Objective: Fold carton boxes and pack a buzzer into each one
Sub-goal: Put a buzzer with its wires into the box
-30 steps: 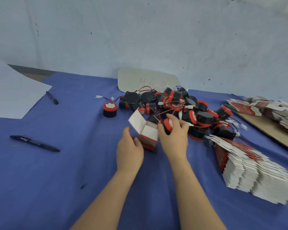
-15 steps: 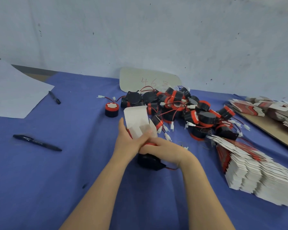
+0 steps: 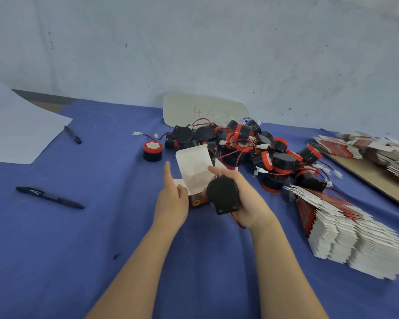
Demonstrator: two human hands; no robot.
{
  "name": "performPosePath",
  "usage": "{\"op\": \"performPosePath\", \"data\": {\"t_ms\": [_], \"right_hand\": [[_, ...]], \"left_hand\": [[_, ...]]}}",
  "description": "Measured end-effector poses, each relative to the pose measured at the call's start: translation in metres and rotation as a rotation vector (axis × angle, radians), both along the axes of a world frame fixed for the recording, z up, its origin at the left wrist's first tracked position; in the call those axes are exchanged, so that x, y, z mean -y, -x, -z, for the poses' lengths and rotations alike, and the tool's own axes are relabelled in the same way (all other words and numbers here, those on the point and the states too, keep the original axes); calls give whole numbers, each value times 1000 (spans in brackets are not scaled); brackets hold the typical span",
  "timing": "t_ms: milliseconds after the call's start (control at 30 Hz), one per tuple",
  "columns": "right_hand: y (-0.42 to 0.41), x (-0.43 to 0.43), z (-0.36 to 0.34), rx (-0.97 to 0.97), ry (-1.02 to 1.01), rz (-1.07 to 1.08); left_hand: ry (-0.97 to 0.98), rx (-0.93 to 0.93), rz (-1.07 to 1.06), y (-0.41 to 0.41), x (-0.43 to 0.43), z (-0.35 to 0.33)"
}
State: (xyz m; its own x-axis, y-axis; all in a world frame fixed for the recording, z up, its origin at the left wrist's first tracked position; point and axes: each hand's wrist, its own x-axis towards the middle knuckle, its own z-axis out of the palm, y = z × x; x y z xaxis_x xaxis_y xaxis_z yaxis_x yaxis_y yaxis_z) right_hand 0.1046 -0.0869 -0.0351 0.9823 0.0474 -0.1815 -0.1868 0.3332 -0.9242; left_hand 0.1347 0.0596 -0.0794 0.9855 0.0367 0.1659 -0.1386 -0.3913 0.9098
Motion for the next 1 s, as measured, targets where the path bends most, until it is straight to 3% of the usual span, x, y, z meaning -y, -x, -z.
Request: {"op": "performPosePath", "data": {"t_ms": [100, 233, 367, 500, 733, 800, 900, 933, 1000], "right_hand": [[1, 1, -1, -12, -103, -9], [1, 1, 1, -32, -179, 8], [2, 4, -3, 30, -73, 46], [-1, 6, -3, -83, 122, 139], [8, 14, -8, -309, 138, 102], [5, 16, -12, -166, 163, 326], [1, 13, -18, 251, 394, 818], [3, 8, -21, 392, 480, 881], [5, -9, -23, 641, 634, 779]], "left_hand": [[-51, 37, 57, 2, 2, -2], [-53, 115, -75, 6, 3, -2], [-115, 146, -160, 6, 0, -3], [-95, 100, -84, 3, -1, -6], [30, 39, -9, -1, -11, -8], [57, 27, -5, -1, -11, -9], [84, 28, -12, -1, -11, -10], [83, 28, -10, -1, -10, -10], [86, 31, 4, 0, -7, -10]]}}
